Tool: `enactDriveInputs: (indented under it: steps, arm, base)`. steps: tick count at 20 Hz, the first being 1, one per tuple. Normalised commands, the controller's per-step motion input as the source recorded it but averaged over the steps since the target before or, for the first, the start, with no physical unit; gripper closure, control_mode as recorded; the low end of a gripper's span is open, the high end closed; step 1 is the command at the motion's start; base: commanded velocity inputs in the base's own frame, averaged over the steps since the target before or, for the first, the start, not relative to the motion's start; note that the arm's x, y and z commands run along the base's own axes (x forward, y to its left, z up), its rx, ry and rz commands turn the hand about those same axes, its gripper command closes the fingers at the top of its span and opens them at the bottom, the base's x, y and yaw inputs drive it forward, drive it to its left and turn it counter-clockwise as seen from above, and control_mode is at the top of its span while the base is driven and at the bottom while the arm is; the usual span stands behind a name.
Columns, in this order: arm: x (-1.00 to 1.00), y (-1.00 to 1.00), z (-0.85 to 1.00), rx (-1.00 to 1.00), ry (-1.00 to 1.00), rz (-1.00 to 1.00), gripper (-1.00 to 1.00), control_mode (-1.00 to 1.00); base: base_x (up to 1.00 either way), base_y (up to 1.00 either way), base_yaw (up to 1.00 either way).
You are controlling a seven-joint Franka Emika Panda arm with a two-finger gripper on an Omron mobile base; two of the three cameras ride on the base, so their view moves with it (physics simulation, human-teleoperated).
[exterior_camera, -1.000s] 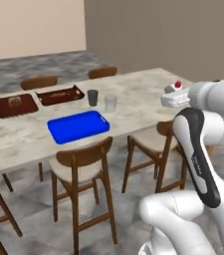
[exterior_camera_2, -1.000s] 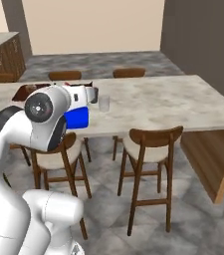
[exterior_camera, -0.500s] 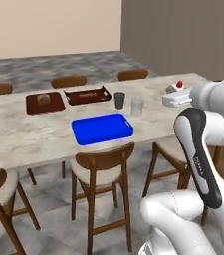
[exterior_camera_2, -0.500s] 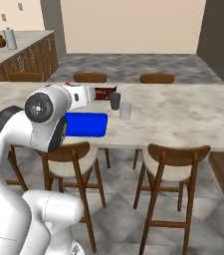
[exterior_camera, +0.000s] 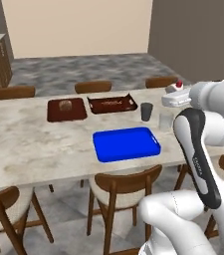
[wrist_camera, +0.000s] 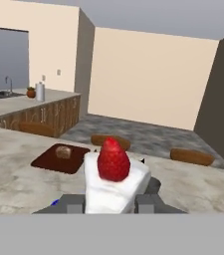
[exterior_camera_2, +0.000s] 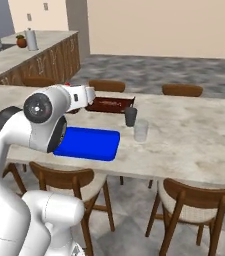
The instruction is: Take the cakes from the fridge and place them on the empty tray on the dining counter.
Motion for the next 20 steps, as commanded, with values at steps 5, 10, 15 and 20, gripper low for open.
enactDriveInputs:
  steps: [5, 10, 15, 20]
  arm:
    - [0.0, 0.0, 0.0, 0.0, 0.0, 0.0, 1.0, 1.0]
    - [0.0, 0.0, 0.0, 0.0, 0.0, 0.0, 1.0, 1.0]
    - [0.0, 0.0, 0.0, 0.0, 0.0, 0.0, 1.0, 1.0]
    - [0.0, 0.0, 0.0, 0.0, 0.0, 0.0, 1.0, 1.0]
  base:
    - [1.0, 0.0, 0.16]
    - [1.0, 0.0, 0.11]
    - [0.32, 0.0, 0.01]
    - [0.26, 0.0, 0.0]
